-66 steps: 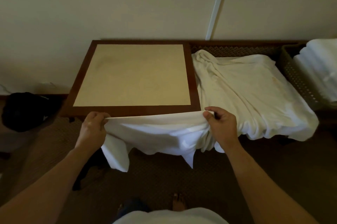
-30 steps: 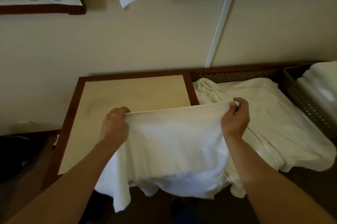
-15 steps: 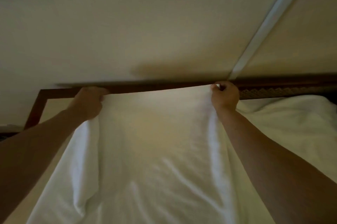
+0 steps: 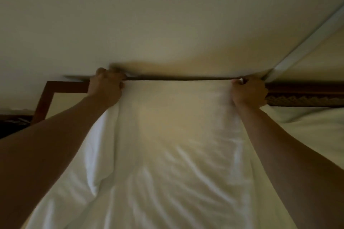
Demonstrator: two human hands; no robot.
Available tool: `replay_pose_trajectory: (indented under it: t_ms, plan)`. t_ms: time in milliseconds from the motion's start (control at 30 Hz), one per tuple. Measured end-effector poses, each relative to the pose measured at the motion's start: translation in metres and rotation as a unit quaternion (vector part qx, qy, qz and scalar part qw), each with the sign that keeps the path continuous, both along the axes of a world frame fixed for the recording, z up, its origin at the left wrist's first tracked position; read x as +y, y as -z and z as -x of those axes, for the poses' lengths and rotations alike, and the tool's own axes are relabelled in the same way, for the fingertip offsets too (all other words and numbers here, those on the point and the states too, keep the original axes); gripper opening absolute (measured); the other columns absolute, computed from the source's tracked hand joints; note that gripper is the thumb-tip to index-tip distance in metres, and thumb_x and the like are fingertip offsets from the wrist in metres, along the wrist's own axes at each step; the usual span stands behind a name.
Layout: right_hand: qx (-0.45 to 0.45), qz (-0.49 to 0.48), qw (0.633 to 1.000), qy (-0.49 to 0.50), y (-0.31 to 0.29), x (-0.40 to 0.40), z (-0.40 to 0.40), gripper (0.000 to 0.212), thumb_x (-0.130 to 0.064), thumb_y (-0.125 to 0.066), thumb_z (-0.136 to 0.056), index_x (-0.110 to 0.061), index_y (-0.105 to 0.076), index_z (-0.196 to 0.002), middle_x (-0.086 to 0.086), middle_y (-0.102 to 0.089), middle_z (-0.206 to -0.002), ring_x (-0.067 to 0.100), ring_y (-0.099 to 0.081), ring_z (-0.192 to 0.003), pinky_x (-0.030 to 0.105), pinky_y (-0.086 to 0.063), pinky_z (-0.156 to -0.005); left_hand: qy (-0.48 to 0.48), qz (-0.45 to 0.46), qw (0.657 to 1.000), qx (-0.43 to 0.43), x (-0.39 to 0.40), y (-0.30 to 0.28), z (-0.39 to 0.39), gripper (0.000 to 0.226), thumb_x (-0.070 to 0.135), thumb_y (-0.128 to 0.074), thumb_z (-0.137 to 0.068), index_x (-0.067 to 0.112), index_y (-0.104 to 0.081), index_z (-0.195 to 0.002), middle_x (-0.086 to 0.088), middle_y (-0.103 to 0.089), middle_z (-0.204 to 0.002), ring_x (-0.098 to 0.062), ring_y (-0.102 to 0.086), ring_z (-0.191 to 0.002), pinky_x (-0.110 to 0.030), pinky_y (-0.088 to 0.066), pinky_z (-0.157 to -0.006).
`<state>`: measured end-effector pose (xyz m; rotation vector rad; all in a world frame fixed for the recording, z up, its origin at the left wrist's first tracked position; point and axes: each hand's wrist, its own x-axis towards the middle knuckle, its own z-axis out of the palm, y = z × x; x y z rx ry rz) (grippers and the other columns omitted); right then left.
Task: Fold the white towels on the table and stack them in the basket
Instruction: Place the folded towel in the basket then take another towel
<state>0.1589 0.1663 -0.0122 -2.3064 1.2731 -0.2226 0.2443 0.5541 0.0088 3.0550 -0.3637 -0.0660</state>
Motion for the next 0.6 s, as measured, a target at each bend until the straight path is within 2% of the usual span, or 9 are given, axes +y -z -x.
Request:
replay_pose_trajectory:
  t_ms: [100,167,200,267,333,400,433,500,600]
  plan:
    - [-0.007,0.042,0.999,-0.01,-0.017,0.041,0.006,0.044,-0.03,-0.053,-0.099,-0.011,-0.05,-0.139,0.02,-0.038,-0.15,0.044,-0.036,-0.135,0.057,-0.033,-0.106,-0.052,0.072,0.996,-0.015,-0.002,-0.022,0.029,0.037,0.027,-0.071,-0.092,0.017,-0.067,-0.127,-0.015,-0.059,-0.126,-0.043,-0.059,-0.109,-0.049,-0.052,-0.092]
    - [-0.058,0.066,0.991,-0.104,-0.023,0.092,0.02,0.049,-0.03,-0.054,-0.096,-0.017,-0.048,-0.143,0.016,-0.036,-0.151,0.041,-0.038,-0.132,0.053,-0.035,-0.101,-0.048,0.125,0.991,0.028,0.001,-0.042,0.065,0.039,0.037,-0.072,-0.091,0.022,-0.066,-0.126,-0.009,-0.057,-0.122,-0.034,-0.06,-0.11,-0.043,-0.05,-0.098]
    - [-0.07,0.07,0.979,-0.177,-0.024,0.122,0.029,0.049,-0.03,-0.055,-0.094,-0.019,-0.049,-0.142,0.014,-0.037,-0.151,0.04,-0.039,-0.13,0.051,-0.036,-0.098,-0.025,0.12,0.989,0.078,0.004,-0.051,0.088,0.046,0.047,-0.072,-0.089,0.027,-0.063,-0.129,-0.005,-0.054,-0.123,-0.029,-0.058,-0.112,-0.041,-0.048,-0.1]
    - [-0.066,0.062,0.941,-0.325,-0.021,0.18,0.046,0.047,-0.028,-0.055,-0.092,-0.022,-0.052,-0.139,0.011,-0.038,-0.153,0.036,-0.037,-0.133,0.051,-0.034,-0.099,0.041,0.026,0.981,0.187,0.011,-0.065,0.135,0.073,0.074,-0.067,-0.078,0.04,-0.05,-0.14,0.003,-0.044,-0.131,-0.022,-0.048,-0.121,-0.04,-0.044,-0.104]
    - [-0.033,0.044,0.903,-0.426,-0.015,0.226,0.056,0.047,-0.028,-0.048,-0.096,-0.023,-0.05,-0.142,0.008,-0.033,-0.159,0.034,-0.029,-0.143,0.054,-0.029,-0.107,0.087,-0.078,0.967,0.225,0.026,-0.069,0.166,0.095,0.086,-0.064,-0.068,0.045,-0.032,-0.148,0.005,-0.031,-0.14,-0.021,-0.039,-0.127,-0.041,-0.043,-0.106]
    - [0.026,0.024,0.885,-0.465,-0.01,0.256,0.057,0.049,-0.03,-0.039,-0.102,-0.024,-0.04,-0.15,0.005,-0.021,-0.167,0.033,-0.013,-0.154,0.058,-0.019,-0.118,0.098,-0.115,0.964,0.217,0.049,-0.065,0.175,0.093,0.073,-0.069,-0.073,0.042,-0.029,-0.15,0.004,-0.022,-0.146,-0.023,-0.036,-0.129,-0.04,-0.045,-0.106]
    - [0.052,0.018,0.882,-0.468,-0.008,0.266,0.056,0.05,-0.031,-0.035,-0.104,-0.025,-0.035,-0.154,0.003,-0.014,-0.169,0.031,-0.005,-0.156,0.058,-0.012,-0.122,0.092,-0.103,0.967,0.212,0.063,-0.063,0.173,0.086,0.062,-0.072,-0.077,0.039,-0.032,-0.15,0.003,-0.021,-0.148,-0.023,-0.037,-0.128,-0.038,-0.047,-0.104]
    - [0.081,0.014,0.884,-0.46,-0.007,0.281,0.052,0.052,-0.032,-0.031,-0.106,-0.027,-0.027,-0.158,0.001,-0.006,-0.171,0.03,0.006,-0.157,0.058,-0.001,-0.124,0.046,-0.021,0.976,0.213,0.09,-0.063,0.158,0.07,0.04,-0.072,-0.082,0.034,-0.043,-0.146,0.004,-0.03,-0.146,-0.023,-0.046,-0.123,-0.036,-0.049,-0.099]
    - [0.086,0.032,0.894,-0.439,-0.006,0.295,0.047,0.054,-0.032,-0.035,-0.105,-0.03,-0.028,-0.158,0.0,-0.006,-0.171,0.03,0.007,-0.157,0.061,0.002,-0.123,-0.087,0.103,0.969,0.206,0.138,-0.067,0.125,0.054,0.027,-0.07,-0.087,0.027,-0.051,-0.138,0.0,-0.044,-0.139,-0.024,-0.05,-0.121,-0.038,-0.043,-0.101]
